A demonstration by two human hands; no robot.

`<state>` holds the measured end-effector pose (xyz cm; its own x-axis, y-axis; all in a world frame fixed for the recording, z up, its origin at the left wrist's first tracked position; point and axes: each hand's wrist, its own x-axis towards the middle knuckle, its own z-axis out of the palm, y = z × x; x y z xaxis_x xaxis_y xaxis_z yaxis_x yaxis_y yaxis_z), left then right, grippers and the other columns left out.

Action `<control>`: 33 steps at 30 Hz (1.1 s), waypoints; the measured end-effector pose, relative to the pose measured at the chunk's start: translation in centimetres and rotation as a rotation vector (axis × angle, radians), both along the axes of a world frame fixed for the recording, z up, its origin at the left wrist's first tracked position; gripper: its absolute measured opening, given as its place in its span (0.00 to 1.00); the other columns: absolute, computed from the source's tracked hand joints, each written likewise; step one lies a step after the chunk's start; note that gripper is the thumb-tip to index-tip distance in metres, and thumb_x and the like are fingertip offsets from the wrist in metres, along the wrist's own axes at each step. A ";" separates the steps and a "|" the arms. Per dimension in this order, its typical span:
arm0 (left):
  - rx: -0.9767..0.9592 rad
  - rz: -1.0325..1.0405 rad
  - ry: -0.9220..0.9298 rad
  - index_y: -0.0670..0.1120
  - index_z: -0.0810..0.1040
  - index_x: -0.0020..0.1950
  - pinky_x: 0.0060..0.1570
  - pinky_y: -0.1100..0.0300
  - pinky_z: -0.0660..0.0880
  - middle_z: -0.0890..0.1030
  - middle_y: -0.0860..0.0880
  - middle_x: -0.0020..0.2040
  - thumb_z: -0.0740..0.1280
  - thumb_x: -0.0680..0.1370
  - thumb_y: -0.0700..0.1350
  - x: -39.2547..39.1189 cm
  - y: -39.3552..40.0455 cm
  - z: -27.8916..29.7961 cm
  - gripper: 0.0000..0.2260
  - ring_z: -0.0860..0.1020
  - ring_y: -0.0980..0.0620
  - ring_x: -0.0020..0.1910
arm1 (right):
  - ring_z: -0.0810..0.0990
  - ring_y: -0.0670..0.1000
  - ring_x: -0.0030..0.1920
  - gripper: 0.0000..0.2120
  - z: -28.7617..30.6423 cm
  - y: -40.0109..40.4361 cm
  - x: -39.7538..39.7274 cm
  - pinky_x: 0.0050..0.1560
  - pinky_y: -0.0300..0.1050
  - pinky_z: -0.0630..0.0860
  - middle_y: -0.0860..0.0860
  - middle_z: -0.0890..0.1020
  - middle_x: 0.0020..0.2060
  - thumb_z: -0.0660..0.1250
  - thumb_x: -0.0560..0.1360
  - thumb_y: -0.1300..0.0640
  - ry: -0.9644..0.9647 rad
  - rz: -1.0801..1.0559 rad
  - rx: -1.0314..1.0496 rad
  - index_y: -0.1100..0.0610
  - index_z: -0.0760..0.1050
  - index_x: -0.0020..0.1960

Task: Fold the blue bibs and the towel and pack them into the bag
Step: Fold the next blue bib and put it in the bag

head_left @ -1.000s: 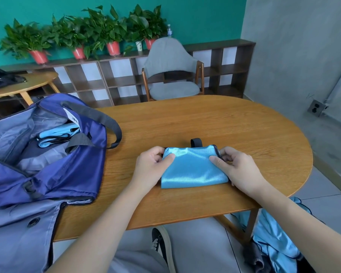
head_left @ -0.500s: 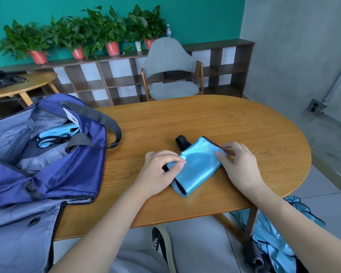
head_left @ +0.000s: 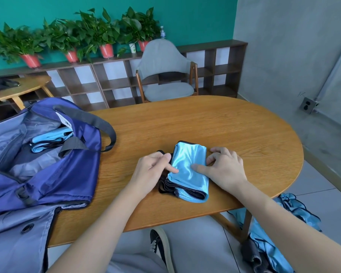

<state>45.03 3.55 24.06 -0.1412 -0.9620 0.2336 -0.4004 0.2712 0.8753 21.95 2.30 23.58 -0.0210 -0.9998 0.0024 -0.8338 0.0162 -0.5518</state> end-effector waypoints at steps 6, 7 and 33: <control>-0.198 0.151 -0.138 0.56 0.87 0.38 0.54 0.63 0.67 0.75 0.60 0.46 0.81 0.69 0.53 0.0 -0.4 -0.7 0.05 0.74 0.57 0.51 | 0.75 0.47 0.62 0.14 -0.6 0.0 1.0 0.63 0.43 0.66 0.41 0.78 0.60 0.76 0.70 0.42 -0.223 0.047 -0.103 0.49 0.76 0.46; -0.218 0.163 -0.157 0.59 0.86 0.41 0.60 0.61 0.66 0.75 0.63 0.52 0.81 0.67 0.55 0.1 -0.4 -0.7 0.06 0.72 0.58 0.57 | 0.78 0.45 0.56 0.12 -0.6 0.3 1.0 0.56 0.42 0.70 0.42 0.81 0.55 0.77 0.71 0.46 -0.349 0.061 -0.105 0.50 0.76 0.46; 0.117 -0.322 -0.388 0.55 0.85 0.54 0.60 0.63 0.71 0.83 0.64 0.54 0.72 0.78 0.43 1.0 -1.4 7.0 0.08 0.78 0.65 0.57 | 0.86 0.57 0.46 0.16 1.7 2.4 0.3 0.48 0.45 0.82 0.58 0.87 0.47 0.80 0.68 0.61 -0.940 0.238 0.183 0.61 0.82 0.54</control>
